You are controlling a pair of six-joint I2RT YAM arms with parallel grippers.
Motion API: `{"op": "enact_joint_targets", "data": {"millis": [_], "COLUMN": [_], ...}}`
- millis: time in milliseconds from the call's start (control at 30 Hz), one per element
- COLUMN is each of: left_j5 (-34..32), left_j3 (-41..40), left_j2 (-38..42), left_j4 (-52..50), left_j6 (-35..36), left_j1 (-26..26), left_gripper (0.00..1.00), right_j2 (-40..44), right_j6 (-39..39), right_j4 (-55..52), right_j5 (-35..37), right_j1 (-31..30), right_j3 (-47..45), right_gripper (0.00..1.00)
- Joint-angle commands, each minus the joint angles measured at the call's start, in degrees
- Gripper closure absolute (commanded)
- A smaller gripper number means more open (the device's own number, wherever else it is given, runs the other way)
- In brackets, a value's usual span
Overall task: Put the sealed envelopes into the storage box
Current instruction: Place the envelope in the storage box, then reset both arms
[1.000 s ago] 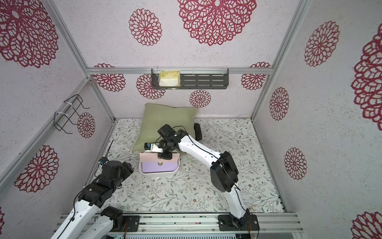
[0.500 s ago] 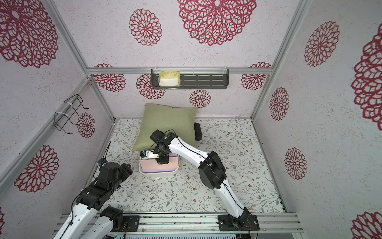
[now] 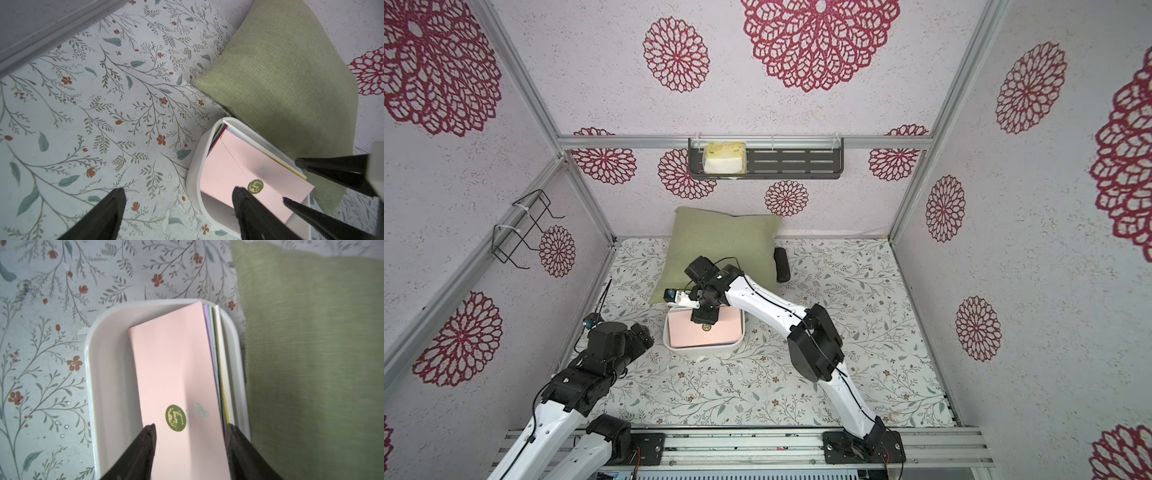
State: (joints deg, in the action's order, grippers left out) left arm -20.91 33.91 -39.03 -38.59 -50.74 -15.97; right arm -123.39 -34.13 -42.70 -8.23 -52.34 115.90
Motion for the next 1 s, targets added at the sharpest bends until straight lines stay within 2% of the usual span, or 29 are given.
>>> {"op": "enact_joint_targets", "data": {"millis": [0,67,100,133,200,300,400,467,500,533,633,700,767,833,967], "left_j5": [-6.7,-8.7,-9.6,-11.0,-12.9,-16.4,-16.7,-16.1,-13.3,-11.6,-3.5,-1.0,5.5,5.7,12.7], "left_j3": [2.9,2.3,1.4,-0.1,-4.0,-9.7,-16.1,-18.4,-18.5,-18.9,-20.9,-20.9,-19.4,-19.1,-16.3], "left_j2": [-2.1,-2.3,-1.8,-1.3,-0.4,0.9,-0.9,-4.7,-7.0,-9.3,-16.8,-23.4,-25.9,-31.0,-36.0], "left_j4": [6.4,11.3,14.6,18.3,27.2,38.0,52.0,57.8,58.7,61.6,70.1,77.2,77.6,84.7,86.3], "left_j6": [6.4,11.4,14.6,17.2,23.5,31.1,39.4,39.9,40.1,40.4,38.6,38.0,40.9,43.9,43.1], "left_j1": [0.7,0.7,0.7,0.7,0.7,0.9,1.6,4.2,6.0,7.5,13.3,17.4,19.4,20.3,23.2], "left_gripper": [0.12,0.12,0.1,0.09,0.08,0.03,0.01,0.0,0.01,0.01,0.01,0.02,0.03,0.03,0.04], "right_j2": [17.7,29.4,35.7,42.1,52.1,63.3,70.2,73.5,74.9,75.8,74.1,68.5,63.5,59.6,52.1], "right_j6": [12.4,16.1,18.3,20.8,26.1,31.7,34.7,37.2,38.5,38.7,35.4,39.9,38.5,36.0,34.8], "right_j4": [18.5,34.9,44.6,53.5,65.2,69.6,69.1,70.8,72.6,72.2,83.6,87.7,89.8,95.0,113.1], "right_j5": [3.0,6.5,9.6,13.9,20.4,26.8,29.2,30.8,29.8,28.7,31.2,29.3,27.2,27.0,24.6], "right_j1": [3.8,5.3,6.2,7.2,10.7,18.1,25.6,30.0,32.3,34.1,37.7,42.2,43.9,44.2,47.7], "right_j3": [-12.5,-30.2,-40.4,-50.1,-66.2,-83.5,-94.4,-100.5,-102.8,-103.3,-109.0,-110.8,-108.7,-108.2,-110.3], "right_gripper": [0.39,0.34,0.28,0.18,0.08,0.07,0.05,0.05,0.05,0.05,0.07,0.07,0.07,0.07,0.06]}}
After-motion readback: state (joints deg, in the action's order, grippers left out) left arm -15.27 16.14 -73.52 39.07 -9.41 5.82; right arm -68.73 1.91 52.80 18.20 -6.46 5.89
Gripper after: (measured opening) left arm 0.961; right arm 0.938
